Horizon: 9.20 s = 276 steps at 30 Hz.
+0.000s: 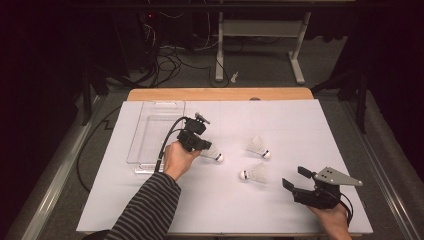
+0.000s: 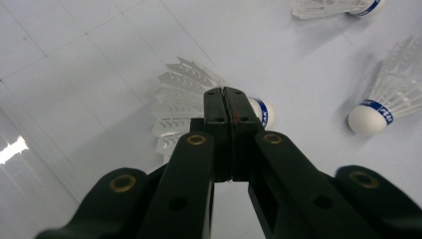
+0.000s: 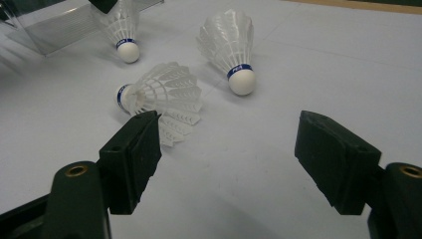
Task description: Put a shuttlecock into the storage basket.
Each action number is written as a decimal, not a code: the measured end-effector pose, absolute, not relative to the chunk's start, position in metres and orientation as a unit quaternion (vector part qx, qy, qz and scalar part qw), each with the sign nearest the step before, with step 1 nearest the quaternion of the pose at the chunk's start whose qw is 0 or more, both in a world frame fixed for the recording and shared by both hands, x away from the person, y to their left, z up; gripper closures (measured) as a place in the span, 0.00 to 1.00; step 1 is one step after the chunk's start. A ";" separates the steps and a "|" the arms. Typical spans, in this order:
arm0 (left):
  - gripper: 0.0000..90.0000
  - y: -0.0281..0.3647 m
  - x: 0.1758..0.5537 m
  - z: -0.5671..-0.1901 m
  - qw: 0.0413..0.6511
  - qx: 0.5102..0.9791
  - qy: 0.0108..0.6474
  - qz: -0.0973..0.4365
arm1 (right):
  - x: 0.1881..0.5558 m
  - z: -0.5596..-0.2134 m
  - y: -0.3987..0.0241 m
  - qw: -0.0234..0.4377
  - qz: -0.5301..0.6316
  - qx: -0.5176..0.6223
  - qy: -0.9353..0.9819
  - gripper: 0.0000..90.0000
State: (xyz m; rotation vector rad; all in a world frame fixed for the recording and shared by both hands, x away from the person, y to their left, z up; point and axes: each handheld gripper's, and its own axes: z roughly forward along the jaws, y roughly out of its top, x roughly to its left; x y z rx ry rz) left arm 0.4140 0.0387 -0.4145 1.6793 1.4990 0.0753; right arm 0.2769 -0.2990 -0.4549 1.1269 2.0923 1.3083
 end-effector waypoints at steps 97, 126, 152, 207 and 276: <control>1.00 0.058 0.373 -0.370 0.492 0.670 0.555 0.021 | 0.276 -0.454 -0.301 0.216 0.476 0.411 0.747 0.30; 1.00 0.080 0.367 -0.357 0.514 0.646 0.564 0.041 | 0.276 -0.454 -0.301 0.216 0.478 0.412 0.745 0.30; 1.00 0.102 0.372 -0.350 0.525 0.622 0.578 0.058 | 0.276 -0.454 -0.302 0.216 0.479 0.413 0.744 0.30; 1.00 0.149 0.397 -0.347 0.538 0.557 0.621 0.118 | 0.277 -0.454 -0.302 0.216 0.478 0.415 0.744 0.30; 1.00 0.141 0.477 -0.398 0.476 0.524 0.694 0.131 | 0.278 -0.454 -0.303 0.212 0.483 0.416 0.741 0.30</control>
